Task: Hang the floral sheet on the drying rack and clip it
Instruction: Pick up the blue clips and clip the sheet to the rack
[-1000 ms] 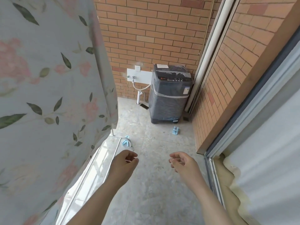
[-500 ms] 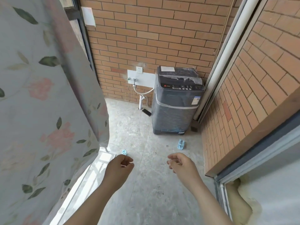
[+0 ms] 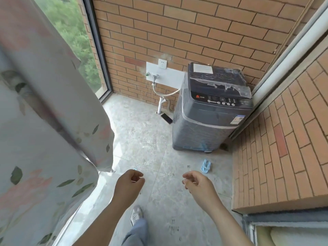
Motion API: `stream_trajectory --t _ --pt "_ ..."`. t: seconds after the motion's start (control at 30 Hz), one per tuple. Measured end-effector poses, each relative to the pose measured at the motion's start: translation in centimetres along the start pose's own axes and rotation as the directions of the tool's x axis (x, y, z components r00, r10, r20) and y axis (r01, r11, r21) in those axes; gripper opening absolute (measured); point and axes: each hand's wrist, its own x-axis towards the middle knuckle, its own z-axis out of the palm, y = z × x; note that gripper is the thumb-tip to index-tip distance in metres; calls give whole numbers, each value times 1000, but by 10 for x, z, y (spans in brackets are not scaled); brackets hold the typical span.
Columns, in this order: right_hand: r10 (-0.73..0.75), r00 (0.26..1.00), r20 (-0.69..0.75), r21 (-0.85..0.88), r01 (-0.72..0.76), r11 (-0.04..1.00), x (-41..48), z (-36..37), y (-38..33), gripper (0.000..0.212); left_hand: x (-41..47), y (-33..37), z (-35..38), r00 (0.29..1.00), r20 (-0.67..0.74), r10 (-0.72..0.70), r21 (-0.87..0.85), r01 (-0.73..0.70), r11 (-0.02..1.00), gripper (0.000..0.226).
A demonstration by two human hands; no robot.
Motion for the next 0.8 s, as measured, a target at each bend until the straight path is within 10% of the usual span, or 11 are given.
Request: stream_trajectory --t 0.4,0.8 --pt "52 988 145 -91 -39 995 199 49 -40 11 188 -22 25 981 24 -192 122 187 975 12" --pt "106 947 303 -211 -42 977 395 140 104 12 353 -182 138 940 -84 -331 149 340 929 16"
